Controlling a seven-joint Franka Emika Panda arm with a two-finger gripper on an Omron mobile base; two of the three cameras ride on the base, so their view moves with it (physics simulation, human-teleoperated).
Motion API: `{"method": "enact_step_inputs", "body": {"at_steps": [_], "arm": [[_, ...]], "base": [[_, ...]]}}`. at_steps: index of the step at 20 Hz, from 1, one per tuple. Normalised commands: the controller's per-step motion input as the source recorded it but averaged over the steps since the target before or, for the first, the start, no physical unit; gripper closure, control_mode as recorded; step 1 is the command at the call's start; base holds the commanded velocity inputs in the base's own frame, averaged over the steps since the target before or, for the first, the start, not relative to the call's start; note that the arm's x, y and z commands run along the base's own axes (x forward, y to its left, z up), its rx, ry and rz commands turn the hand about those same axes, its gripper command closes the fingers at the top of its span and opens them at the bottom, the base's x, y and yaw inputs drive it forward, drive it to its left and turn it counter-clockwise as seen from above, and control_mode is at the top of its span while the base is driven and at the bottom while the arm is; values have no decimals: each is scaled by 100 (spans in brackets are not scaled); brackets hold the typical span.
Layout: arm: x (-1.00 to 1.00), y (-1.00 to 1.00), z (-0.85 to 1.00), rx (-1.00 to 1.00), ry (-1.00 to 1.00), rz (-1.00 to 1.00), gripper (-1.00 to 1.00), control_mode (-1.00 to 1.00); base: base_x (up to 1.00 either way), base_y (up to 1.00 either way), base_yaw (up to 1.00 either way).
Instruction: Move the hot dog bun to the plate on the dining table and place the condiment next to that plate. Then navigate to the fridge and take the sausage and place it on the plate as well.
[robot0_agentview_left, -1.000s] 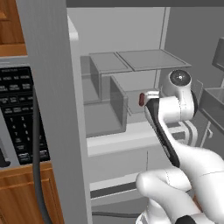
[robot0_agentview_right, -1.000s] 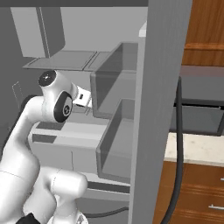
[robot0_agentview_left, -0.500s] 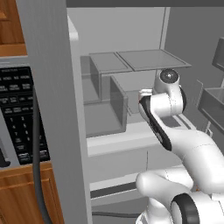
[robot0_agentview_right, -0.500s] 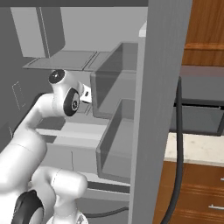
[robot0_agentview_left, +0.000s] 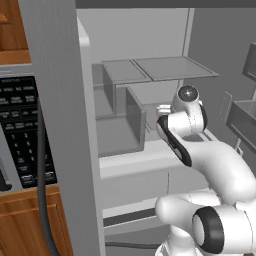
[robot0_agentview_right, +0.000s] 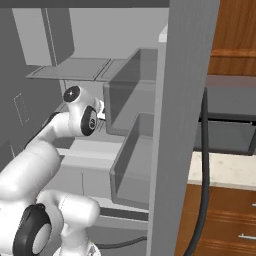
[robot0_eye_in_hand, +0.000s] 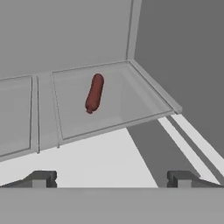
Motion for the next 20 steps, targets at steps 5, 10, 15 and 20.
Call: {"method": "enact_step_inputs", "body": {"at_steps": [5,10,15,20], "arm": [[37,-5,-9,-2,-2,0,-100,-100],[49,-7,0,0,1,0,-100,-100],[50,-5,-7,0,5,0,-100,-100],[36,-9,-25,0,1,0,-100,-100]], "base": [[0,0,0],[0,0,0],[0,0,0],[0,0,0]]}}
